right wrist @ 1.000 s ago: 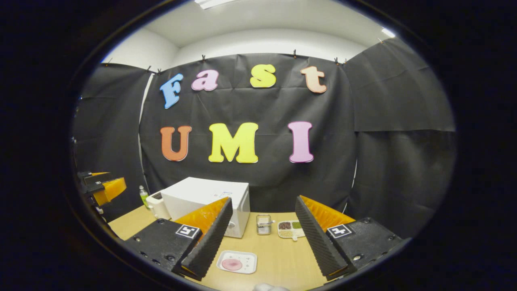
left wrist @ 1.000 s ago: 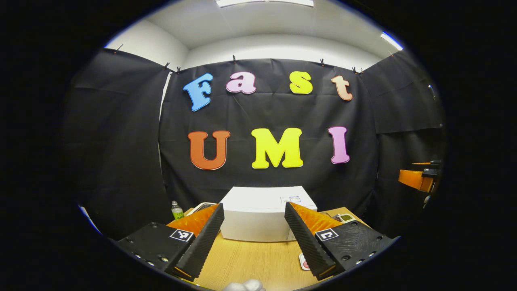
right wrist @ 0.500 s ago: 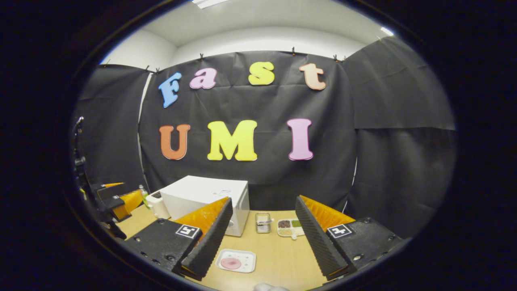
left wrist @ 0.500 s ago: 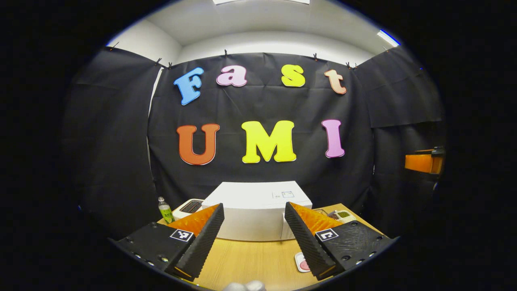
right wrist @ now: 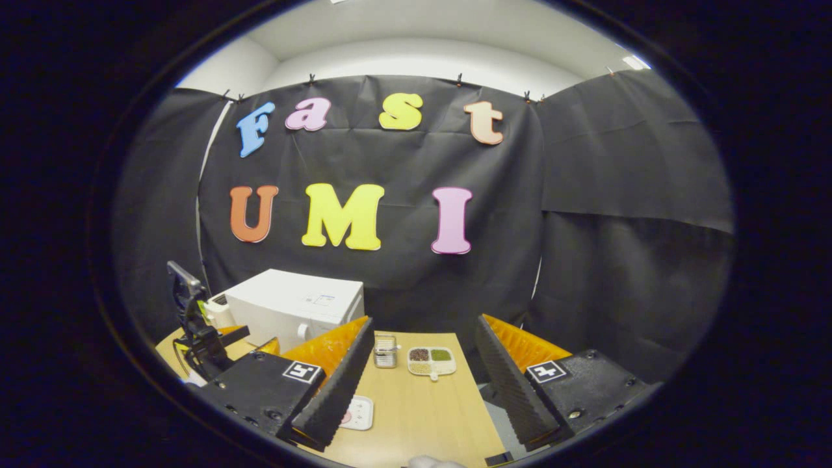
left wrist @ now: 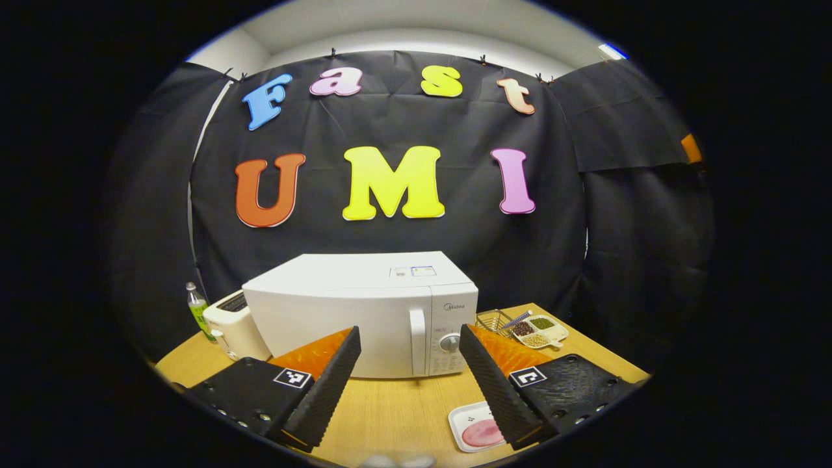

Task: Open the microwave oven with the left hand, put the food in, and close the microwave oven.

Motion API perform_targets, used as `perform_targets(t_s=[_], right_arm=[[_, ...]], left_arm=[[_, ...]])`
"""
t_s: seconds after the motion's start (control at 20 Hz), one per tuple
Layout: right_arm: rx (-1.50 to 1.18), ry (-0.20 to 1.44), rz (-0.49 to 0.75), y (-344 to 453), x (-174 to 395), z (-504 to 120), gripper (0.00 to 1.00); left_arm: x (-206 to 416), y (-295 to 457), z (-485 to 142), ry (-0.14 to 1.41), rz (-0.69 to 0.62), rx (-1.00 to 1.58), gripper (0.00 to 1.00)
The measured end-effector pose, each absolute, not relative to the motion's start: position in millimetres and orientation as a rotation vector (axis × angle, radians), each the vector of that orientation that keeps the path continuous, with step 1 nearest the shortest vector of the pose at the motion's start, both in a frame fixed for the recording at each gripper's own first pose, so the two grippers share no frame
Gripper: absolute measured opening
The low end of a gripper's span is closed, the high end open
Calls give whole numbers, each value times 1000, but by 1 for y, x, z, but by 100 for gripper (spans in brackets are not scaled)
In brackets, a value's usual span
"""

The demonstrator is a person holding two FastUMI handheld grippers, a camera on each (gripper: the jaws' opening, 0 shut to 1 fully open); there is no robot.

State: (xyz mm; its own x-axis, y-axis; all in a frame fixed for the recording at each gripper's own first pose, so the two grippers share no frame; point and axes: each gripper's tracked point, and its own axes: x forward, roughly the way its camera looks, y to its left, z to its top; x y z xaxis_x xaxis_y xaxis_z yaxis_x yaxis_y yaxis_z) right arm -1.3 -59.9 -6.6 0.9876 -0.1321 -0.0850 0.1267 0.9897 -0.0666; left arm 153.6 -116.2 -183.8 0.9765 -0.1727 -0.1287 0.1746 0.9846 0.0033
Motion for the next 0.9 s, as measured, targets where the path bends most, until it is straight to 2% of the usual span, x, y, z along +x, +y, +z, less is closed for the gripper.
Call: perform_targets(t_s=[0.3,0.55,0.6,0.75,0.8,0.9], right_arm=[[38,116,-95,-43,7,-22,100],[4,157,-135,-56,8,-32,100],[-2,159,-142,-58,8,-30,100],[-29,168,-152,-59,5,-30,100],[-40,172,-150,-59,4,-29,100],[-52,168,-148,-56,-1,-27,100]], left_arm=[[231,-133,-241,161,-154,24,95],[266,-144,-264,166,-161,33,94],[271,-144,-270,182,-157,38,89],[277,-138,-279,199,-123,13,29],[274,-138,-280,207,-134,-6,33],[271,-141,-282,222,-144,-24,26]])
